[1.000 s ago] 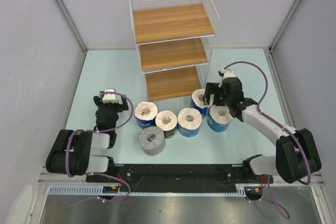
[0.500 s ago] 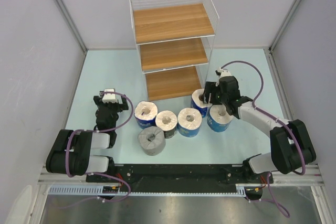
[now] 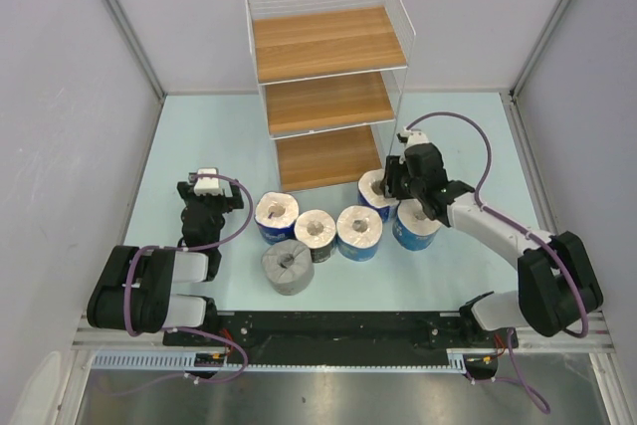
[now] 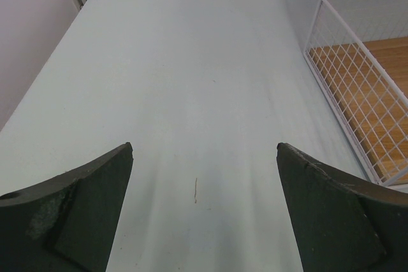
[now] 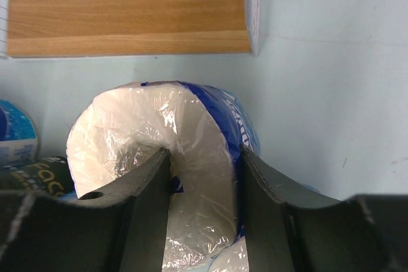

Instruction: Place and organize the paper towels onto the shelf

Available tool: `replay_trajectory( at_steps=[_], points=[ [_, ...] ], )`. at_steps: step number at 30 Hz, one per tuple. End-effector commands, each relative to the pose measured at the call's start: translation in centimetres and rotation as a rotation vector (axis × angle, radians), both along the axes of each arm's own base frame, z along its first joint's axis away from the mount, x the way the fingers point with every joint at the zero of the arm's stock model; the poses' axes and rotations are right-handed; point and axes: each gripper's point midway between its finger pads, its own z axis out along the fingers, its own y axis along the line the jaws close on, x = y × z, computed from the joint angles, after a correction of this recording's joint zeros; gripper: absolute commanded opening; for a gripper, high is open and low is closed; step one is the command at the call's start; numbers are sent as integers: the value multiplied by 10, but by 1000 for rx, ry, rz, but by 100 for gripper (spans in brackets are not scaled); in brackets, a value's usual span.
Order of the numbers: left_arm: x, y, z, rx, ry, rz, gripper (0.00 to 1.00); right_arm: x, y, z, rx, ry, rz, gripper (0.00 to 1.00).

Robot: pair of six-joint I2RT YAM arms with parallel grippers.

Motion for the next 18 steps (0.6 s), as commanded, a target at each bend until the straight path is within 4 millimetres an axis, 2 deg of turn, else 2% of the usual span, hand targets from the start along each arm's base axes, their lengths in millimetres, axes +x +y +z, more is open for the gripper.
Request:
replay_trajectory(
  at_steps=[1, 5, 7, 8, 15, 18],
  points=[
    [9, -1, 19, -12, -61, -11, 100, 15, 12, 71, 93, -175, -34, 45],
    [9, -2, 19, -12, -60, -12, 100, 22, 13, 89, 157, -222, -93, 46],
    [9, -2, 19, -13, -61, -12, 100, 24, 15, 88, 175, -221, -127, 48],
    [9, -2, 19, -12, -61, -12, 100, 29, 20, 96, 200, -255, -129, 48],
    [9, -2, 19, -13, -58, -12, 100, 47, 47, 93, 249, -320, -180, 49],
    [9, -2, 19, -13, -60, -12, 100, 51, 56, 102, 239, -396, -210, 50]
  ],
)
